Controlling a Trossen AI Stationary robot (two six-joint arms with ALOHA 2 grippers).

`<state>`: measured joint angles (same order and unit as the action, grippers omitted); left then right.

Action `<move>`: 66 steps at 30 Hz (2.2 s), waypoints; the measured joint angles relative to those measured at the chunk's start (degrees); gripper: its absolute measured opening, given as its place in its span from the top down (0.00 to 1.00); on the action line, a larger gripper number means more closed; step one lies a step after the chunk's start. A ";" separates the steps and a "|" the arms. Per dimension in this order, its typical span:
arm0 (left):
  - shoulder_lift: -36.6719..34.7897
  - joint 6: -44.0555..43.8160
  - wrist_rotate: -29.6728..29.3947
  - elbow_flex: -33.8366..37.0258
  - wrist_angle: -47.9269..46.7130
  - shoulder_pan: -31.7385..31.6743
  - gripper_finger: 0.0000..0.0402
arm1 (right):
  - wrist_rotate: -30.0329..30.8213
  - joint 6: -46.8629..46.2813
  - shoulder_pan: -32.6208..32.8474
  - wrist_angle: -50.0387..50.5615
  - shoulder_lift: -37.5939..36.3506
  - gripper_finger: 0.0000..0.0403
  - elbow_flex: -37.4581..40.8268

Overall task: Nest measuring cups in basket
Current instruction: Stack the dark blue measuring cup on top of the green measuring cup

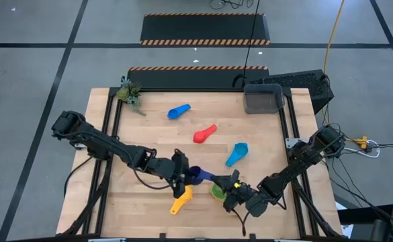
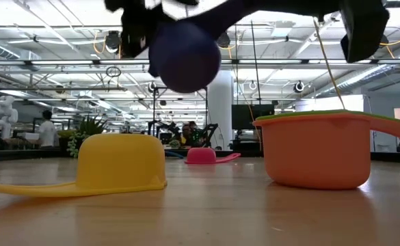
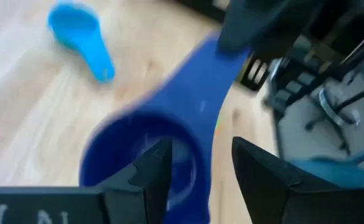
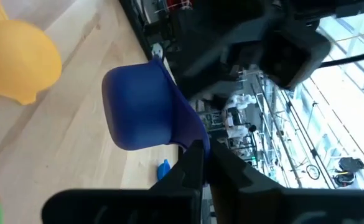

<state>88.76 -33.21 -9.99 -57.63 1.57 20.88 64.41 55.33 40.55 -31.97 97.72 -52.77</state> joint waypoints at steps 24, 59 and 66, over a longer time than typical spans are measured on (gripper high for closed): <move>-6.22 8.86 -7.18 0.00 -0.51 1.83 0.56 | 9.56 3.49 13.43 -3.74 0.02 1.00 0.00; -6.22 7.70 -8.10 0.00 0.32 1.53 0.56 | -12.01 11.33 11.35 -13.49 -33.00 1.00 21.91; -6.20 8.98 -8.12 0.00 0.26 1.53 0.56 | -5.76 9.86 13.31 -17.39 -27.68 1.00 25.09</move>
<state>82.56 -24.23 -18.11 -57.63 1.83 22.41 58.65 65.19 53.86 -49.36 70.04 -27.68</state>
